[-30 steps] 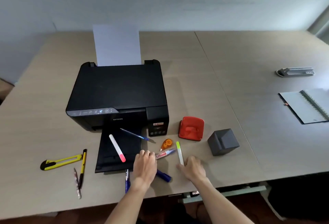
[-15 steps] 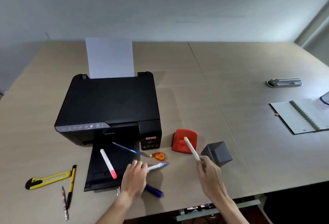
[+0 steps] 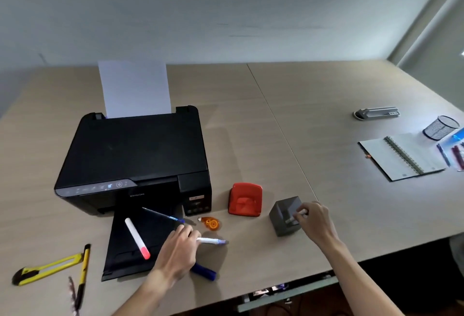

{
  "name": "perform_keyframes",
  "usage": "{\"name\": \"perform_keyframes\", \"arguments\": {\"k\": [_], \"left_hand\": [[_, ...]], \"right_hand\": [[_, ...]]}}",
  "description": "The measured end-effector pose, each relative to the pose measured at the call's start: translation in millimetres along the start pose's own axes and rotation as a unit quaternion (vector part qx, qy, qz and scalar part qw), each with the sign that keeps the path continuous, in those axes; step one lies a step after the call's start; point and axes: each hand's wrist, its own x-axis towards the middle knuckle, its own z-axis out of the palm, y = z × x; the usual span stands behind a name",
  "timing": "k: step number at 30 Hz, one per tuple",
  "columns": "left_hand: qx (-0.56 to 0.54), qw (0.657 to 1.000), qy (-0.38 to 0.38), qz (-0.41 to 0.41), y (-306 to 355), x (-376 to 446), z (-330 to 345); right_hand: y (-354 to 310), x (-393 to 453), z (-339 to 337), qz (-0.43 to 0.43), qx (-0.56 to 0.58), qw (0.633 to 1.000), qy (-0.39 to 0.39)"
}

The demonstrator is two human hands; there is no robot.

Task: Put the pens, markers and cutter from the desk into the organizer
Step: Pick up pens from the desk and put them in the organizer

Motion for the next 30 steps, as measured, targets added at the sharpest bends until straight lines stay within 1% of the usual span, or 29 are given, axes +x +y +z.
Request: {"name": "perform_keyframes", "arguments": {"k": [2,4,7,9,11,14,16,18,21,24,26,30], "left_hand": [[-0.042,0.999,0.004,0.012,4,5,-6],[-0.09,0.995,0.004,0.031,15,14,-15],[-0.157,0.985,0.032,0.059,44,37,-36],[-0.188,0.978,0.056,0.074,67,58,-49],[-0.189,0.975,0.078,0.085,91,82,-59],[-0.163,0.977,0.083,0.11,125,116,-68],[-0.1,0.983,0.071,0.134,146,134,-69],[-0.033,0.989,0.05,0.137,162,147,-68],[0.004,0.992,0.007,0.129,179,157,-60],[-0.008,0.988,-0.027,0.15,186,157,-49],[-0.029,0.987,-0.034,0.156,184,153,-42],[-0.121,0.986,-0.025,0.112,158,133,-31]], "right_hand": [[-4,2,1,0.007,0.02,1.0,-0.004],[-6,0,-3,0.014,0.04,0.999,0.013],[-2,-4,-7,0.044,0.078,0.994,0.057],[2,-7,-7,0.067,0.103,0.991,0.059],[7,-11,-8,0.088,0.119,0.988,0.05],[8,-17,-11,0.114,0.124,0.985,0.039],[10,-19,-17,0.124,0.126,0.983,0.041],[13,-23,-23,0.125,0.131,0.982,0.053],[24,-32,-29,0.128,0.14,0.979,0.07],[39,-44,-26,0.146,0.141,0.976,0.075],[49,-54,-21,0.157,0.137,0.976,0.066],[63,-72,-5,0.181,0.128,0.975,0.038]]}}
